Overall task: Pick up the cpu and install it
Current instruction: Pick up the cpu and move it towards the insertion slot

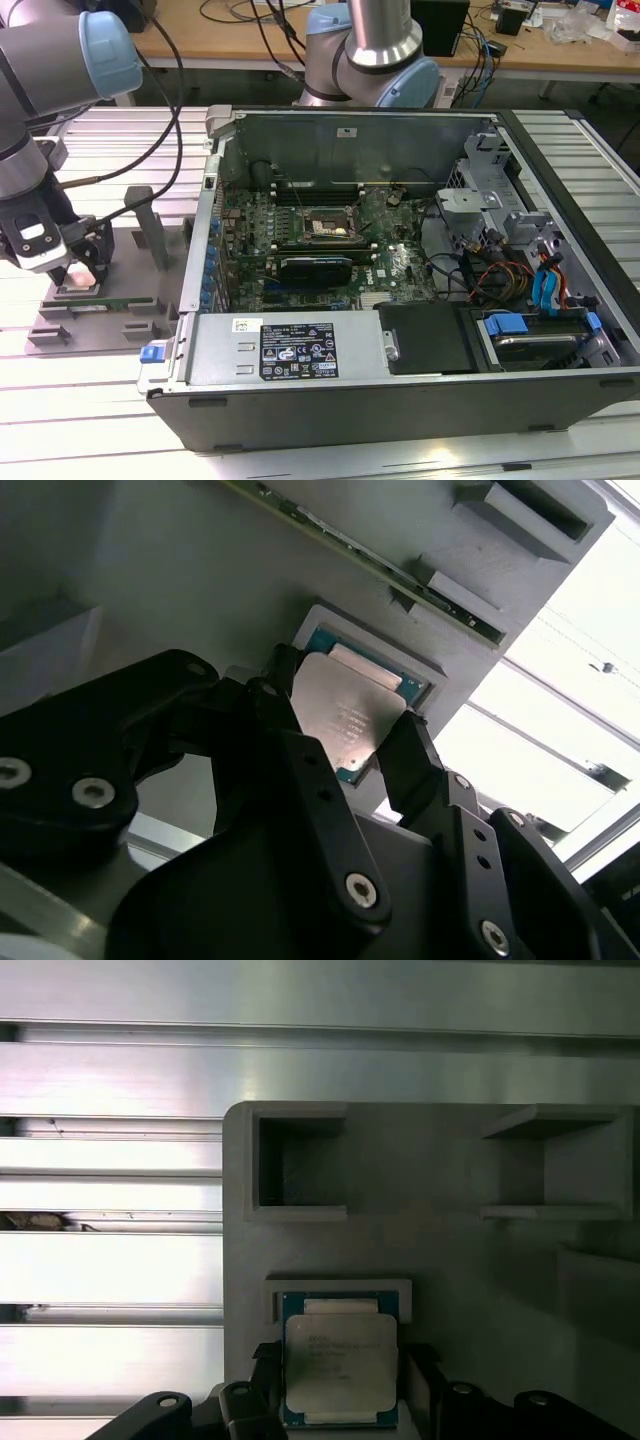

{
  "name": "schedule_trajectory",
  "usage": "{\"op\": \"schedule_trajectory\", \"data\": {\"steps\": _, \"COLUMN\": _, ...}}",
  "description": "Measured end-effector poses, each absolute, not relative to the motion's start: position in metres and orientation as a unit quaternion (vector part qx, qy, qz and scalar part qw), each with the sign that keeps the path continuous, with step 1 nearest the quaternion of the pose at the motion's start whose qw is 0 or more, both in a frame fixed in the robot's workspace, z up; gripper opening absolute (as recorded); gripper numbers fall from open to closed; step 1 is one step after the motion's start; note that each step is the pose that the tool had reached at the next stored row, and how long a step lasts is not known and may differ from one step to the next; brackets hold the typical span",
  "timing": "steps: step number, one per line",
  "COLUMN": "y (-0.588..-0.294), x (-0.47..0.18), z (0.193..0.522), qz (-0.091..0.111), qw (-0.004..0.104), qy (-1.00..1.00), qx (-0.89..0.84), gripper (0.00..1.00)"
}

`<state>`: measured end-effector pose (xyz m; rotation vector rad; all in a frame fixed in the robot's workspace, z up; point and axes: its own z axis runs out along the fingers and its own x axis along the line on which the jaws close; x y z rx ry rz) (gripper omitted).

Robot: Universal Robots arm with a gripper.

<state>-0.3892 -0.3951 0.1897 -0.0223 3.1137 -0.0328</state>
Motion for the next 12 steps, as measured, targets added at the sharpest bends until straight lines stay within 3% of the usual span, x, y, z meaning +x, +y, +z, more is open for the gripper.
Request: {"op": "schedule_trajectory", "data": {"steps": 12, "y": -0.3950, "x": -0.3892, "z": 0.1892, "qz": -0.010, "qw": 0.014, "qy": 1.000, "qx": -0.007, "gripper": 0.55}}
